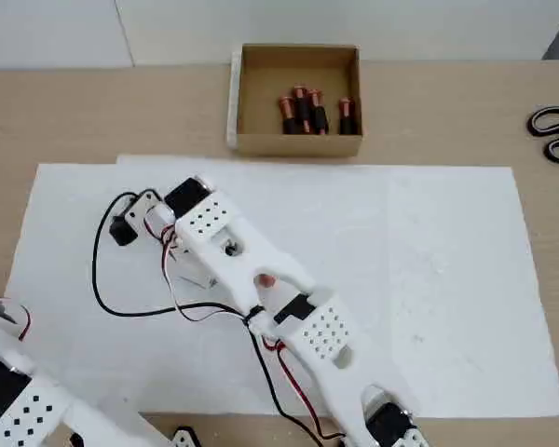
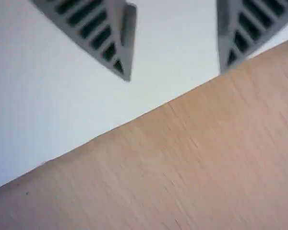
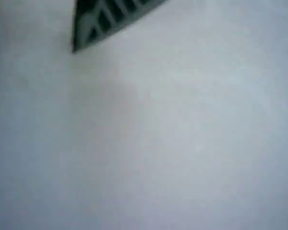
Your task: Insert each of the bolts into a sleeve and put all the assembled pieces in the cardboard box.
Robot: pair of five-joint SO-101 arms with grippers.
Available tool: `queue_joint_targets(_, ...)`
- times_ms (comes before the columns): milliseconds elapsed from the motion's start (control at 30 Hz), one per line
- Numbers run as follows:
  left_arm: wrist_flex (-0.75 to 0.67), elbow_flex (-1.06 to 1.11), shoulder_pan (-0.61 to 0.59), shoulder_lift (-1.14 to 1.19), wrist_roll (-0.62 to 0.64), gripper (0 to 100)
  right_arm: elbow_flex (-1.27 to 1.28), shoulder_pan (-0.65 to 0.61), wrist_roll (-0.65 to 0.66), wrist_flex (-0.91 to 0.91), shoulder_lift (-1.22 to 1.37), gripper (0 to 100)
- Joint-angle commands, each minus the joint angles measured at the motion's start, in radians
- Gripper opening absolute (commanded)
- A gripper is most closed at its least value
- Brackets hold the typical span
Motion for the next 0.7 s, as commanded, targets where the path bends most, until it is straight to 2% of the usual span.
queue_joint_targets(0,-0.011,-0.004,0.006,-0.015,0.008,11,-0.002,-0.004,0.003,0.002,0.005,19.0)
queue_joint_targets(133,-0.011,-0.002,0.006,-0.015,0.008,11,-0.002,0.001,0.006,-0.039,0.007,7.8)
queue_joint_targets(433,-0.009,-0.002,0.011,-0.015,0.005,11,-0.006,0.018,0.002,-0.036,-0.005,7.9)
queue_joint_targets(667,-0.006,-0.007,0.166,-0.015,-0.038,11,-0.104,0.073,-0.002,0.015,-0.104,7.9)
